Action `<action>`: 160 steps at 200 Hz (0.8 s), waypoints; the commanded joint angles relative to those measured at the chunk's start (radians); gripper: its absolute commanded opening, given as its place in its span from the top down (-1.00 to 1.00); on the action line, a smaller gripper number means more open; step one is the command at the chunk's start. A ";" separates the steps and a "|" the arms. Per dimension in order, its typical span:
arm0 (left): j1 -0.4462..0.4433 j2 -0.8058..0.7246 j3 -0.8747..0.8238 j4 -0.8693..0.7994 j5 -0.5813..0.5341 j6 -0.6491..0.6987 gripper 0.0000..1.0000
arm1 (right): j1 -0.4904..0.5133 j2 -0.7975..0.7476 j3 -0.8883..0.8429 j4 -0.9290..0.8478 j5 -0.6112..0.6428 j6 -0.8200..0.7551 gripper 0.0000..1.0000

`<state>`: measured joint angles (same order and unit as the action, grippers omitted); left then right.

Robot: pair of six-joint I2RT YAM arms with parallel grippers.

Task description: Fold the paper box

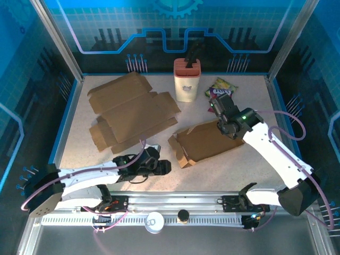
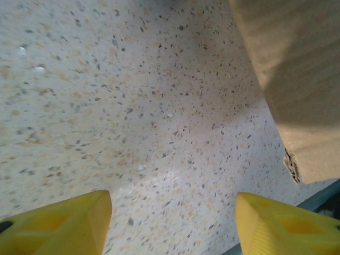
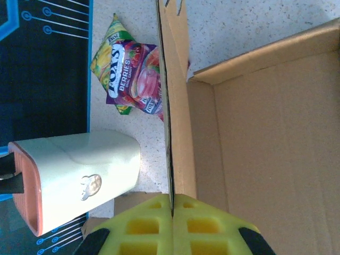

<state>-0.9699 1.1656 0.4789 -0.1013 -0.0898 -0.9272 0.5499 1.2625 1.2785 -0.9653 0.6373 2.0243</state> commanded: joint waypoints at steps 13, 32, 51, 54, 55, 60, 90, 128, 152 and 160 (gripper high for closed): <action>-0.009 0.050 -0.028 0.319 -0.086 -0.022 -0.34 | -0.023 -0.016 -0.025 -0.018 -0.038 0.033 1.00; -0.004 0.083 -0.021 0.403 -0.118 0.004 -0.32 | -0.027 -0.022 -0.029 -0.015 -0.047 0.028 1.00; 0.000 0.118 -0.023 0.474 -0.150 0.014 -0.23 | -0.031 -0.023 -0.036 -0.011 -0.064 0.025 1.00; 0.002 0.122 -0.027 0.489 -0.156 0.014 -0.22 | -0.031 -0.023 -0.035 -0.012 -0.067 0.025 1.00; 0.003 0.123 -0.027 0.492 -0.157 0.014 -0.22 | -0.031 -0.023 -0.035 -0.011 -0.068 0.026 1.00; 0.005 0.129 -0.035 0.522 -0.162 0.017 -0.20 | -0.032 -0.025 -0.034 -0.012 -0.071 0.023 1.00; 0.025 0.191 -0.038 0.637 -0.168 0.054 -0.18 | -0.033 -0.023 -0.025 -0.036 -0.088 0.022 1.00; 0.037 0.267 -0.003 0.696 -0.148 0.067 -0.11 | -0.031 -0.025 -0.021 -0.063 -0.105 0.022 1.00; 0.037 0.270 0.018 0.680 -0.162 0.083 -0.06 | -0.021 -0.030 -0.022 -0.067 -0.113 0.024 1.00; 0.037 0.273 0.029 0.664 -0.165 0.089 -0.05 | -0.016 -0.031 -0.023 -0.067 -0.115 0.026 1.00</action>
<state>-0.9413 1.4281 0.4583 0.5392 -0.2211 -0.8806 0.5274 1.2549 1.2564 -0.9855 0.5552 2.0266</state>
